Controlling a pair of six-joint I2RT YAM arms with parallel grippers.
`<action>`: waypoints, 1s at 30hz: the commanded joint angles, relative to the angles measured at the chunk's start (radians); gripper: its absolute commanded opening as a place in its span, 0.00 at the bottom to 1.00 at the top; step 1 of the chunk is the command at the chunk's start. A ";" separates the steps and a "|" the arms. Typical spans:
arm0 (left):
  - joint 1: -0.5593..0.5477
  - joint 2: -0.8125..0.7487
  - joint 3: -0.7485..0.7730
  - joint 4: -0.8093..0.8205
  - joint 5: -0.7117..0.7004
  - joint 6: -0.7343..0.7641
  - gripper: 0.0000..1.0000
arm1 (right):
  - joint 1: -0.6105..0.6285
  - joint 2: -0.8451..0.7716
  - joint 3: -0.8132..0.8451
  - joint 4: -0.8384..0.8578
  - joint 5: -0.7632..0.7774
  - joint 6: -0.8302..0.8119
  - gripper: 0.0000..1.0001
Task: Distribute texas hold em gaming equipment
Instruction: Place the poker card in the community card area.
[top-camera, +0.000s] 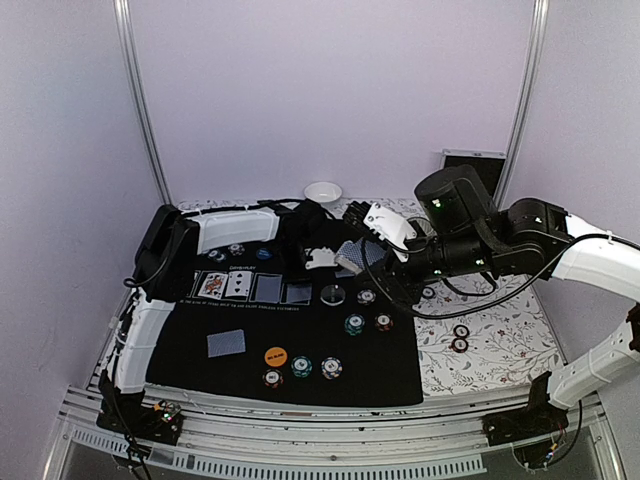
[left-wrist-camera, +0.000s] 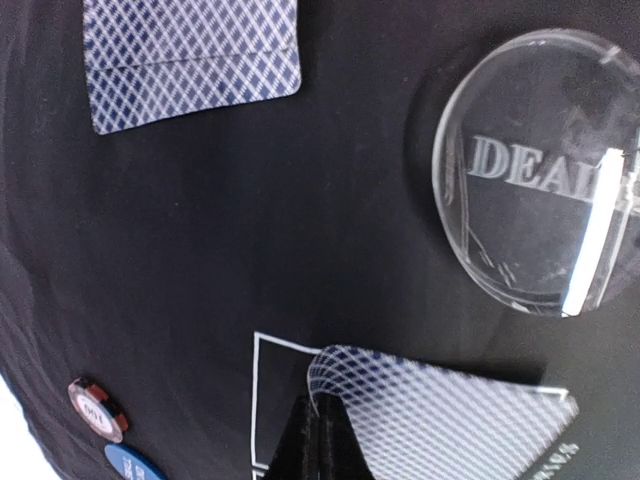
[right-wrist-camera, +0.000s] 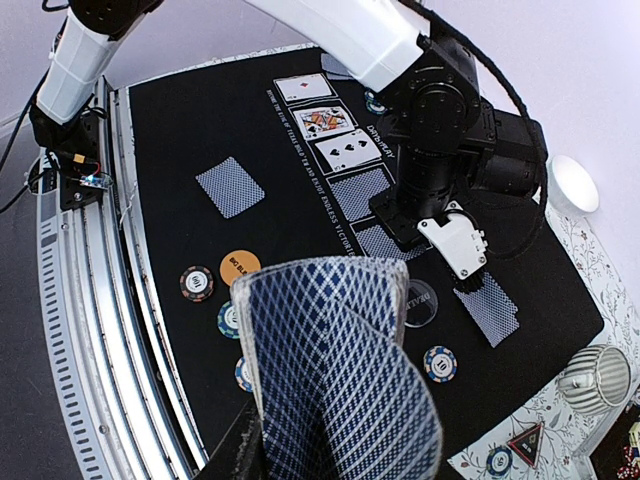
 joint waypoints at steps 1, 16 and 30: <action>0.006 -0.002 -0.042 0.044 -0.032 0.055 0.00 | 0.004 -0.026 -0.002 0.006 0.017 0.017 0.04; 0.009 -0.071 -0.138 0.104 -0.064 0.137 0.00 | 0.005 -0.027 -0.009 0.011 0.018 0.019 0.04; 0.004 -0.103 -0.181 0.189 -0.090 0.119 0.38 | 0.006 -0.025 -0.012 0.010 0.017 0.020 0.04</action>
